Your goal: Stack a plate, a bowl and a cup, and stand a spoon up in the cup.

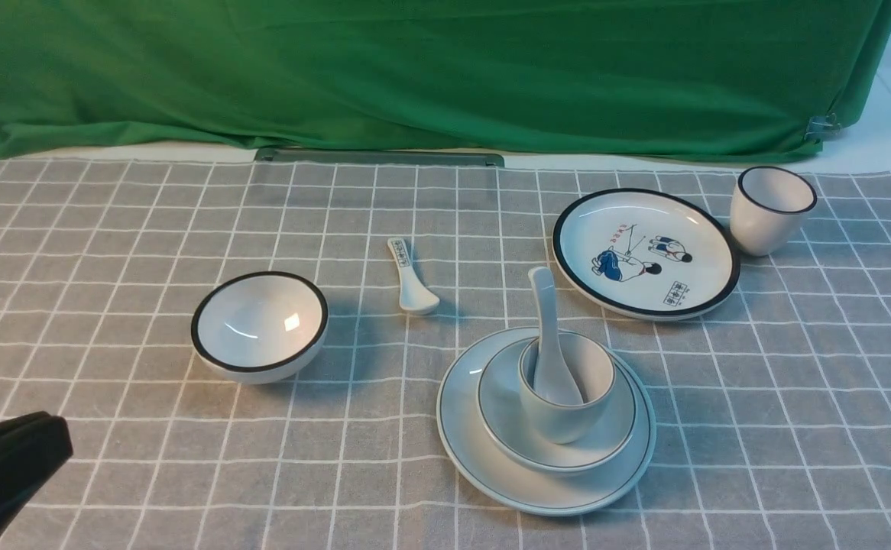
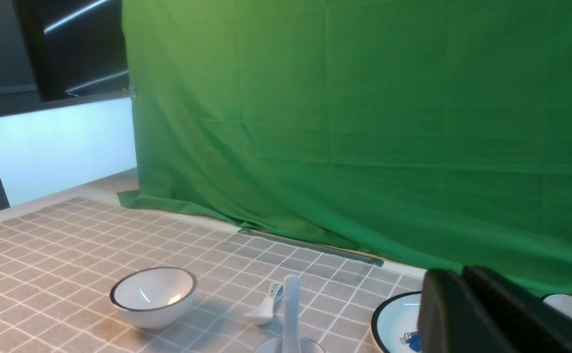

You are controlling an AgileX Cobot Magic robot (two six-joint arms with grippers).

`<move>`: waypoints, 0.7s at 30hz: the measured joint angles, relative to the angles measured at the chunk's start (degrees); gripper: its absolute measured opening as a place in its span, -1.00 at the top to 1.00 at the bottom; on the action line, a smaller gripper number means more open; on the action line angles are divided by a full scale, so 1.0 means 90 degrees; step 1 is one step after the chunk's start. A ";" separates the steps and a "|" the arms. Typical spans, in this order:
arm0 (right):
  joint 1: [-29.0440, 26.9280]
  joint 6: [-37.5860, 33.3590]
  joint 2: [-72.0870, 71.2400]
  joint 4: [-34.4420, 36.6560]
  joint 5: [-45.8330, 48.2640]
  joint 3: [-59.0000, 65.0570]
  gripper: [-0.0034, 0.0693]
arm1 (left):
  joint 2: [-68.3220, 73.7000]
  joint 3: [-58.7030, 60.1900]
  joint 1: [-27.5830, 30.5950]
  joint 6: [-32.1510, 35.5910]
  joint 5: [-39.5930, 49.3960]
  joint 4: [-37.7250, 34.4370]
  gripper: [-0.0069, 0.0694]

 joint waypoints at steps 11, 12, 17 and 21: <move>0.0000 0.0000 0.0000 0.0000 0.0000 0.0000 0.69 | 0.0000 0.0000 0.0000 0.0014 0.0000 -0.0074 0.79; 0.0000 0.0007 0.0000 0.0000 0.0008 0.0000 0.68 | 0.0000 0.0000 0.0000 0.0022 0.0000 -0.0074 0.79; 0.0000 0.0007 0.0000 0.0000 0.0016 0.0000 0.65 | -0.0006 0.0000 0.0000 0.0022 -0.0005 -0.0285 0.79; 0.0000 0.0007 0.0000 0.0000 0.0022 0.0000 0.62 | -0.0189 0.0124 0.0134 0.1002 -0.0449 -0.0992 0.79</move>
